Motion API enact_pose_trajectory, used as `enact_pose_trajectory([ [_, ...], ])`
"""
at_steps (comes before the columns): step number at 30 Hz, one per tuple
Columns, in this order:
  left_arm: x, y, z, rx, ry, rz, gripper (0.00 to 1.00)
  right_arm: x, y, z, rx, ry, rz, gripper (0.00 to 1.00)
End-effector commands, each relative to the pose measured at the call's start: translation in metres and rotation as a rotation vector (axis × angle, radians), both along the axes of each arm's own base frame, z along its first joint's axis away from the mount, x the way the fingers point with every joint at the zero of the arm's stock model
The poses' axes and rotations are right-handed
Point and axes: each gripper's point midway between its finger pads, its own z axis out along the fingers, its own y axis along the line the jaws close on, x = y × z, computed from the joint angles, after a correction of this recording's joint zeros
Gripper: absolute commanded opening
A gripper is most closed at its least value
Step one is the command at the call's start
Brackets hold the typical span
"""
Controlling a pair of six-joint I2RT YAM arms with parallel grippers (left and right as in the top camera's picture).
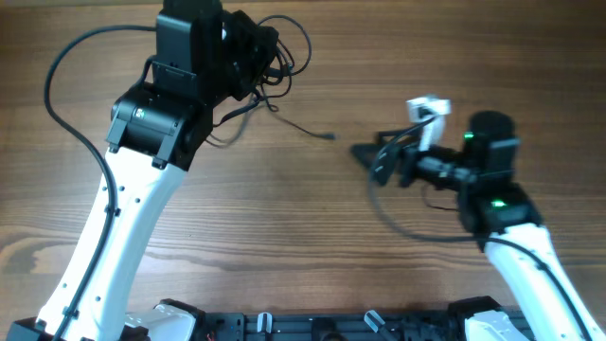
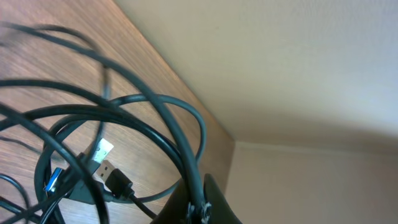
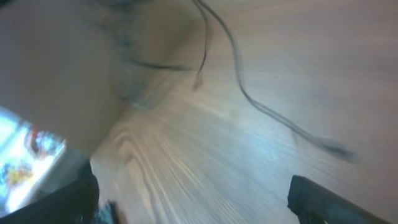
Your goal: Untangle cables
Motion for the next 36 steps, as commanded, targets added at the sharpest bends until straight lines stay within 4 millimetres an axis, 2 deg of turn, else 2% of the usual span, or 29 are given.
enact_pose_trajectory([
  [1,-0.003,0.003,0.006,-0.069,0.024,0.045,0.04,-0.019,0.062,0.009,0.012,-0.228,0.235,1.00],
  [2,-0.005,-0.001,0.006,-0.093,0.038,0.034,0.04,-0.010,0.078,0.001,-0.007,-0.260,0.207,1.00],
  [4,-0.010,-0.009,0.006,-0.118,0.055,-0.017,0.04,0.013,0.087,-0.018,-0.058,-0.266,0.107,1.00],
  [5,-0.015,-0.014,0.006,-0.132,0.070,-0.051,0.04,0.018,0.091,-0.021,-0.052,-0.281,0.102,0.98],
  [8,-0.026,-0.016,-0.009,-0.122,0.148,-0.074,0.04,0.025,0.100,-0.003,0.052,-0.336,0.109,0.96],
  [10,-0.033,-0.013,-0.020,-0.126,0.217,-0.054,0.04,0.030,0.100,0.010,0.075,-0.397,0.077,0.89],
  [12,-0.036,-0.016,-0.021,-0.188,0.265,-0.035,0.04,0.024,0.106,0.011,0.082,-0.402,0.097,0.74],
  [13,-0.038,-0.019,-0.020,-0.214,0.285,-0.034,0.04,0.020,0.111,0.009,0.081,-0.394,0.113,0.70],
  [14,-0.040,-0.022,-0.020,-0.233,0.300,-0.037,0.04,0.012,0.118,0.006,0.079,-0.382,0.137,0.52],
  [15,-0.042,-0.026,-0.020,-0.246,0.311,-0.035,0.04,0.003,0.126,0.000,0.071,-0.358,0.166,0.25],
  [16,-0.042,-0.026,-0.020,-0.256,0.318,-0.029,0.04,-0.006,0.132,-0.013,0.043,-0.304,0.192,0.10],
  [17,-0.039,-0.024,-0.018,-0.279,0.322,-0.010,0.04,-0.012,0.134,-0.026,0.014,-0.251,0.207,0.04],
  [20,-0.023,-0.006,-0.009,-0.311,0.279,0.046,0.04,-0.027,0.124,-0.077,-0.110,-0.006,0.219,0.04],
  [22,-0.013,0.021,-0.011,-0.310,0.275,0.110,0.04,-0.033,0.101,-0.109,-0.203,0.160,0.187,0.04],
  [25,-0.008,0.056,-0.022,-0.308,0.315,0.205,0.04,-0.028,0.056,-0.129,-0.271,0.330,0.084,0.04],
  [27,-0.010,0.075,-0.032,-0.303,0.359,0.260,0.04,-0.019,0.028,-0.125,-0.266,0.372,0.003,0.04],
  [28,-0.011,0.080,-0.035,-0.299,0.372,0.275,0.04,-0.014,0.023,-0.120,-0.255,0.364,-0.016,0.04],
  [31,-0.012,0.097,-0.045,-0.230,0.378,0.346,0.04,0.007,-0.007,-0.094,-0.210,0.325,-0.160,0.04],
  [33,-0.014,0.102,-0.050,-0.209,0.390,0.374,0.04,0.023,-0.042,-0.097,-0.234,0.378,-0.377,0.04],
  [34,-0.015,0.103,-0.051,-0.204,0.394,0.381,0.04,0.028,-0.069,-0.105,-0.273,0.424,-0.526,0.05],
  [35,-0.015,0.103,-0.052,-0.203,0.396,0.381,0.04,0.028,-0.106,-0.118,-0.299,0.528,-0.744,0.17],
  [36,-0.015,0.103,-0.052,-0.203,0.396,0.381,0.04,0.020,-0.135,-0.128,-0.306,0.625,-0.917,0.32],
])
